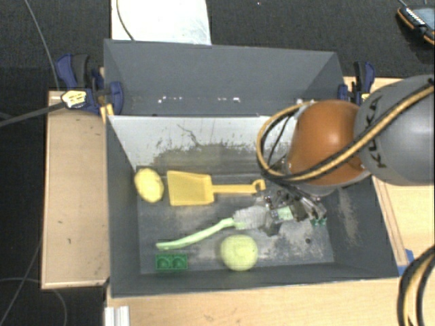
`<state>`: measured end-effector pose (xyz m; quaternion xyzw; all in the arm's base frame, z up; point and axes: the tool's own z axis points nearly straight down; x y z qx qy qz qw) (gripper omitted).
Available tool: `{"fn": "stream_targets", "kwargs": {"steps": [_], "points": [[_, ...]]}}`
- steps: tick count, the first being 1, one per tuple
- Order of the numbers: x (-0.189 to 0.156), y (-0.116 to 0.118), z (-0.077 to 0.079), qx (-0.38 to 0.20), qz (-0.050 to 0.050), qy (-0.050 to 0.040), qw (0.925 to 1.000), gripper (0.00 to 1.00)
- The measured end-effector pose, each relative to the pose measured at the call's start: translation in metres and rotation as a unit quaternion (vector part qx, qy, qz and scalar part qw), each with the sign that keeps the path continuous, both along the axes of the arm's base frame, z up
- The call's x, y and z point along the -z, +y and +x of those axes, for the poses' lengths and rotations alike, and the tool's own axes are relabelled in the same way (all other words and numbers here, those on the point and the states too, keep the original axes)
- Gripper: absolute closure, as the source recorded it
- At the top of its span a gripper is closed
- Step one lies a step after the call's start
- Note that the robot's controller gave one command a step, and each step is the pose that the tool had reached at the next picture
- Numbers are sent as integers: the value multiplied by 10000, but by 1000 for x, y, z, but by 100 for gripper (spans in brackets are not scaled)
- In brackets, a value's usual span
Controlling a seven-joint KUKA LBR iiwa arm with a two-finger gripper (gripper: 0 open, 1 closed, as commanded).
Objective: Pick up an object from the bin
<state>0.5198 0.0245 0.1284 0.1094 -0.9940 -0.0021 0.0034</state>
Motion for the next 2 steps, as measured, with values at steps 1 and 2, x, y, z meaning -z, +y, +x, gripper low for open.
{"fn": "stream_targets", "kwargs": {"steps": [1, 2], "points": [[-12, 0, 0, 4, 0, 2, 10000, 100], [-24, 0, 0, 9, 0, -14, 10000, 100]]}}
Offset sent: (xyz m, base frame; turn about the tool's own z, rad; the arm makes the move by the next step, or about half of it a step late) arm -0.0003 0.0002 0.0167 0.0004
